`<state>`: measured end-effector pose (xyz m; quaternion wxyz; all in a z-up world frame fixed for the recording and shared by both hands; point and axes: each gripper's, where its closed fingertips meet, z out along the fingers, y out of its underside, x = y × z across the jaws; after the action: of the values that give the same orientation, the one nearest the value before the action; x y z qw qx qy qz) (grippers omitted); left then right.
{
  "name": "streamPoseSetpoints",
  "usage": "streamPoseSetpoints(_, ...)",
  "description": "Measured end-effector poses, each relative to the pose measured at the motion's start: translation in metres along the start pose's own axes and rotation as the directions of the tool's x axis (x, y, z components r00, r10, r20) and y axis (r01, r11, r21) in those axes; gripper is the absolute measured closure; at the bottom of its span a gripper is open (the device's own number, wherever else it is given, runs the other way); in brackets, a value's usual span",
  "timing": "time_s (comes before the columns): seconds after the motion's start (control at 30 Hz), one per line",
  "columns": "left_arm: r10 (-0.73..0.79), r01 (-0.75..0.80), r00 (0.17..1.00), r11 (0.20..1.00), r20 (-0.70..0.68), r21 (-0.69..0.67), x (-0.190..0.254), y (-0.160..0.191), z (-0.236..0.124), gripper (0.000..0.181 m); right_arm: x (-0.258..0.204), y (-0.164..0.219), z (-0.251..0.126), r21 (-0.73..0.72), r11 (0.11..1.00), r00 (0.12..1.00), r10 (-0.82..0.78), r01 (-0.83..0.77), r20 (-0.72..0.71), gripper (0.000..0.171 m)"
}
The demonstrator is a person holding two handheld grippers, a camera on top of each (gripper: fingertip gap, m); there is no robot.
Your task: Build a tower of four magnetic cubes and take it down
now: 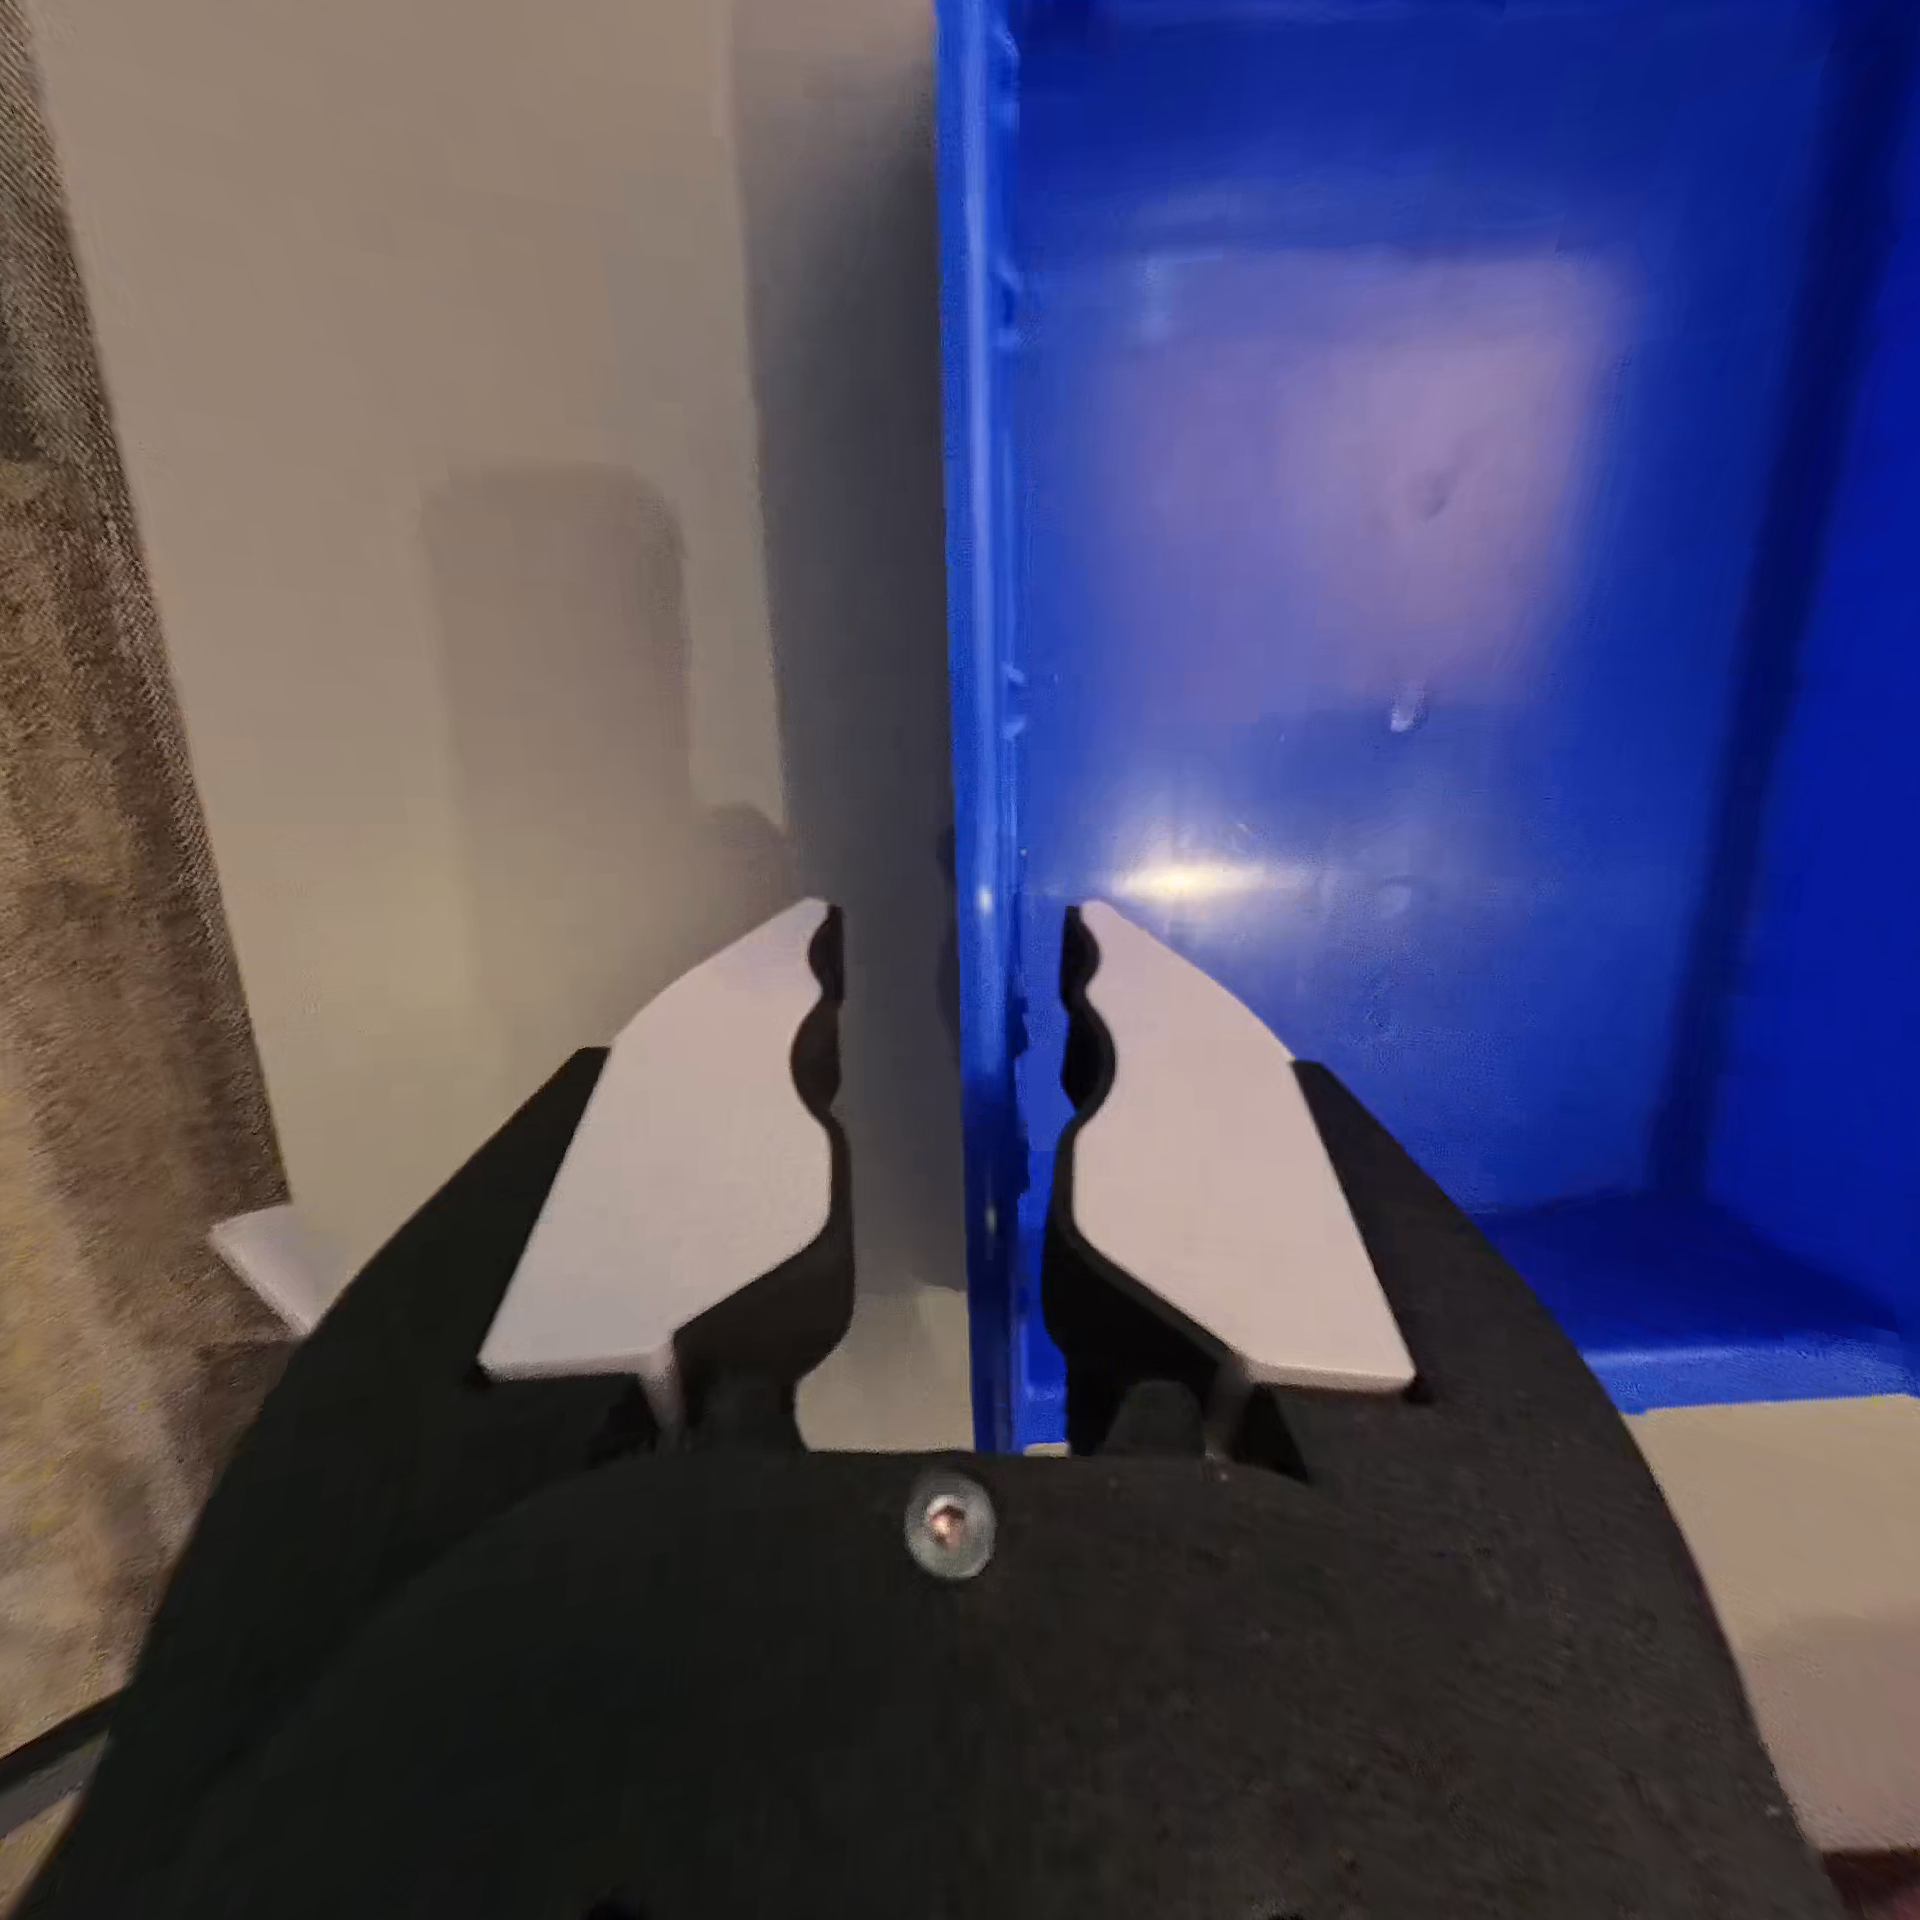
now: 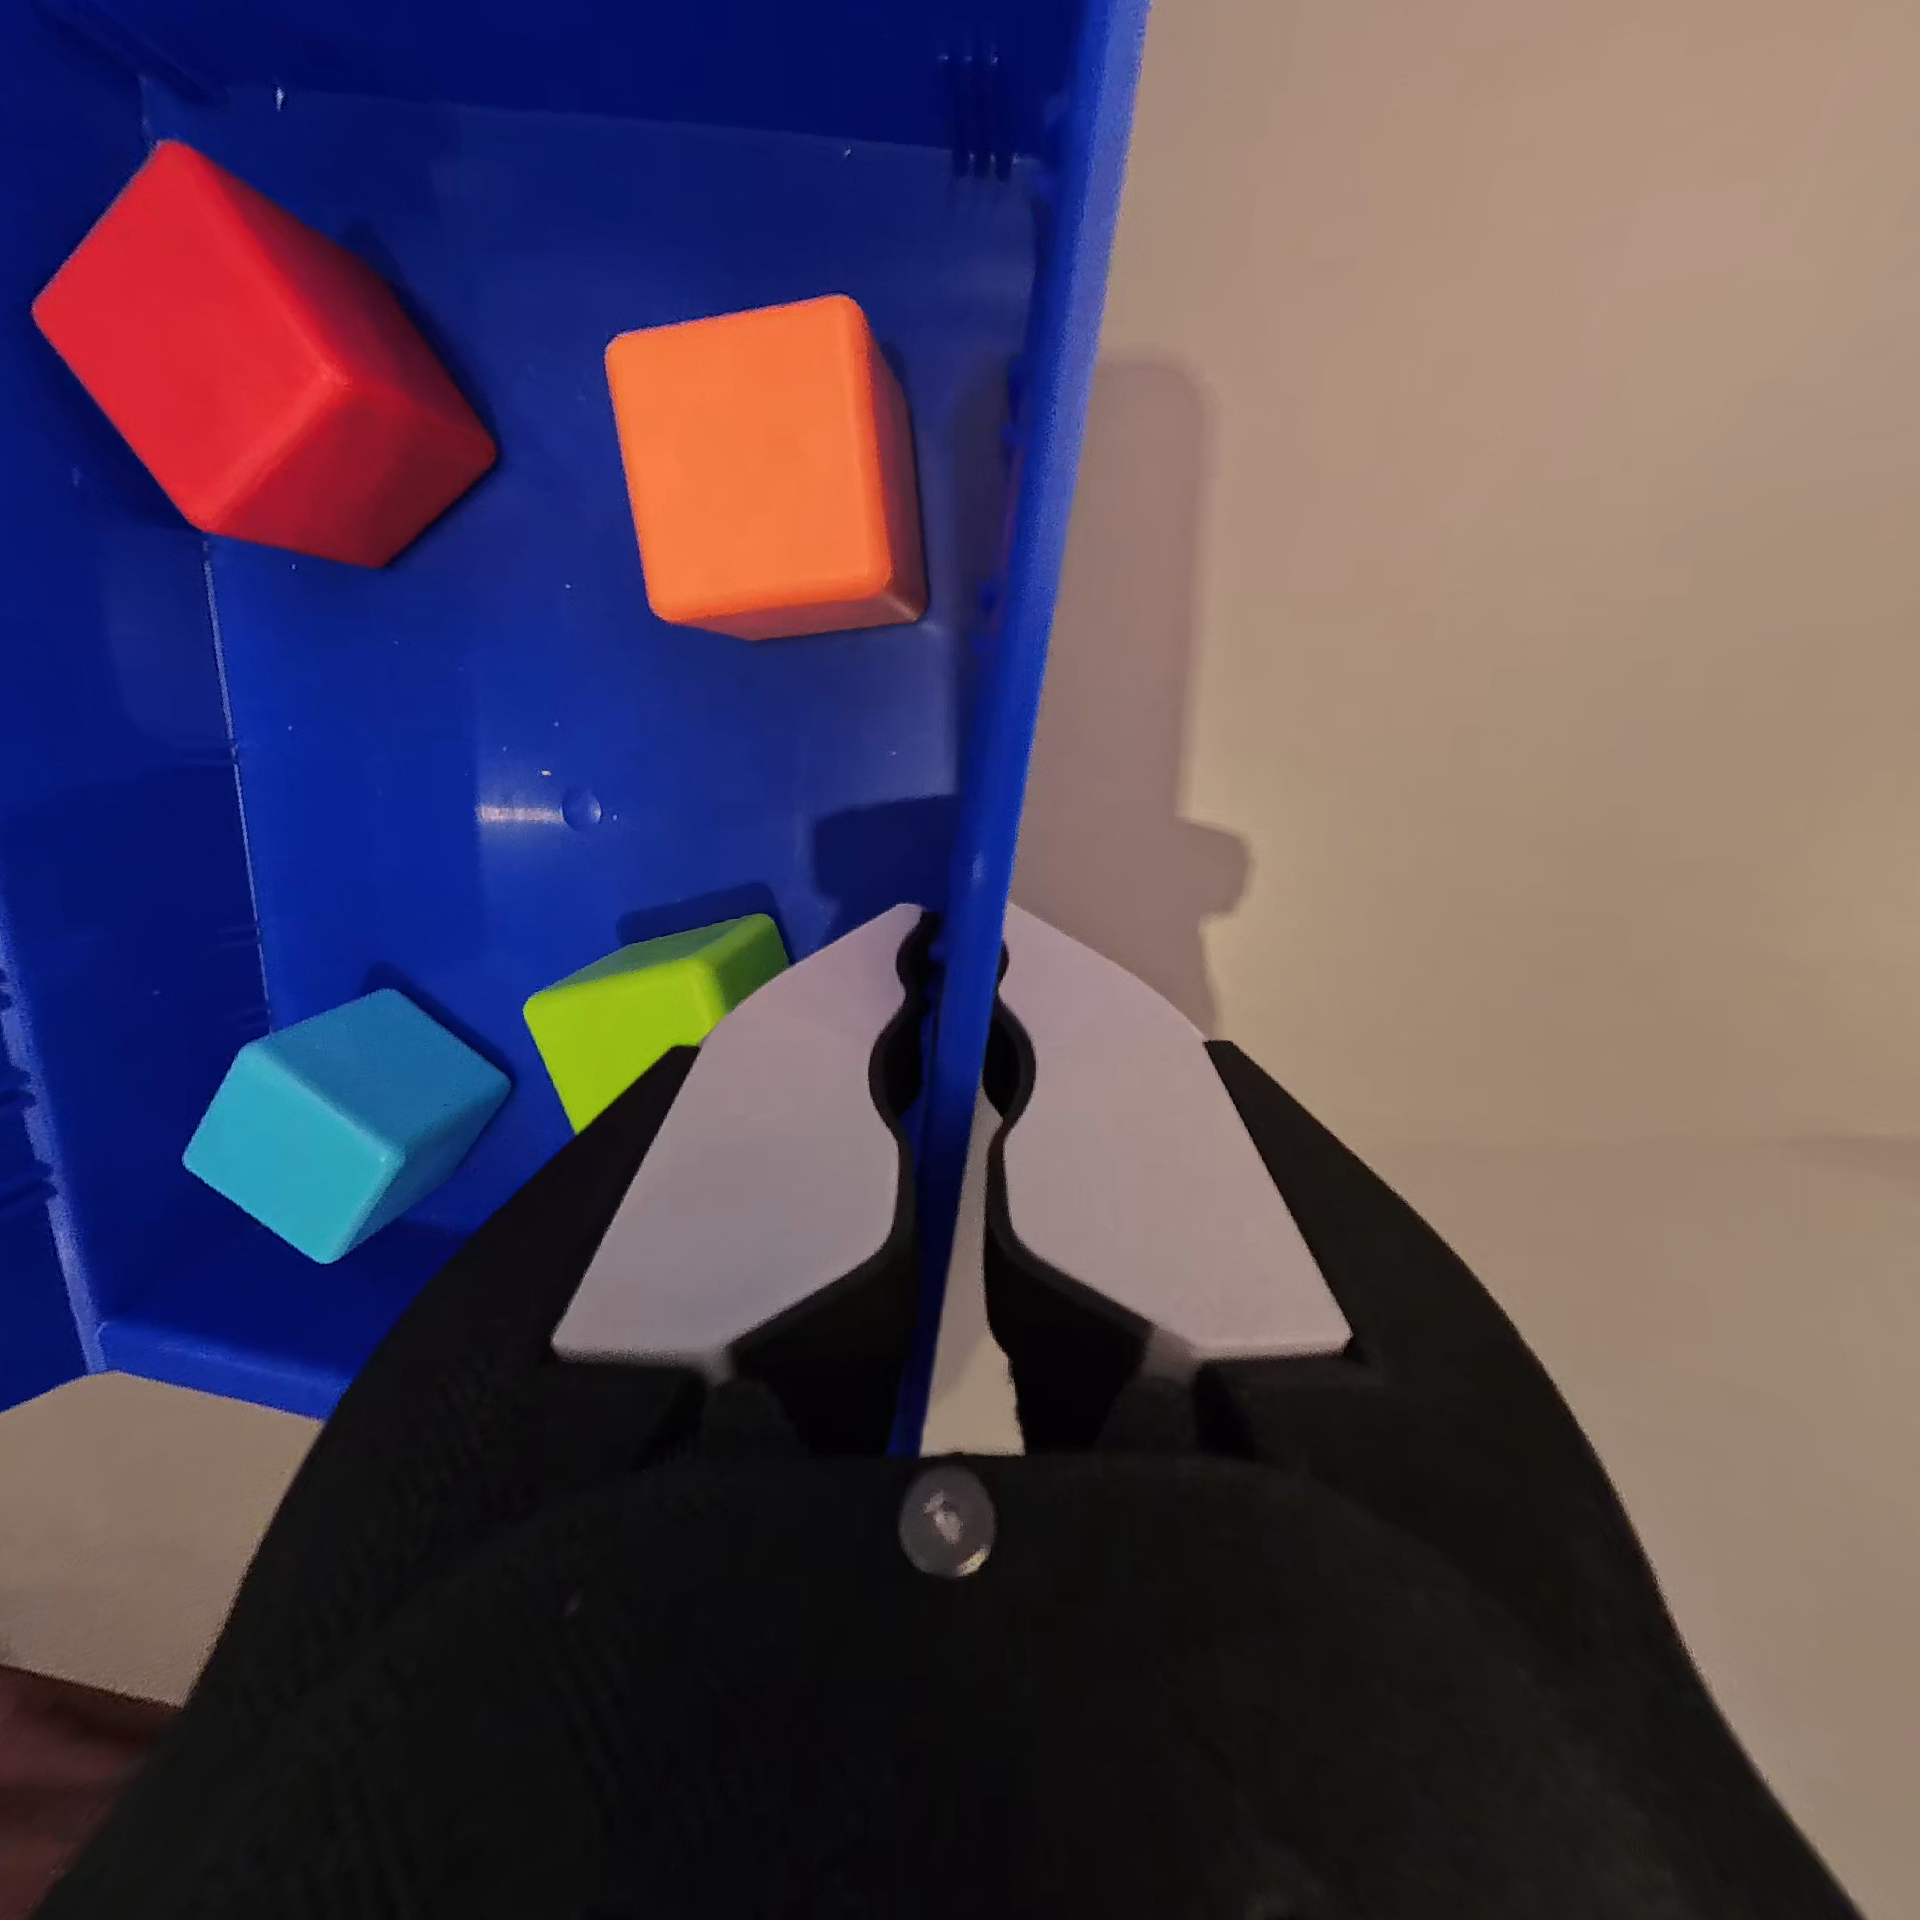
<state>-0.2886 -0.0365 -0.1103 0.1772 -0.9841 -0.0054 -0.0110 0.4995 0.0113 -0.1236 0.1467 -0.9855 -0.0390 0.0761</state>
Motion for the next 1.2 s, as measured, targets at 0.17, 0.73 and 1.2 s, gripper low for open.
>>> streamPoseSetpoints(0.17,0.049,-0.055,0.996,0.995,-0.073,-0.084,0.023,0.011,0.005,0.175,-0.027,-0.001,0.004,-0.023,1.000,0.996,-0.006,0.008,0.086,0.162)
streamPoseSetpoints(0.73,0.388,-0.405,0.911,0.904,-0.138,-0.136,0.165,0.012,0.009,0.157,-0.125,-0.011,0.029,-0.132,0.988,0.996,-0.077,0.083,0.052,0.146)
streamPoseSetpoints(1.2,0.530,-0.556,0.811,0.830,-0.247,-0.047,0.255,0.023,0.008,0.134,-0.128,0.003,0.038,-0.273,0.962,1.000,0.024,-0.026,-0.013,0.165)
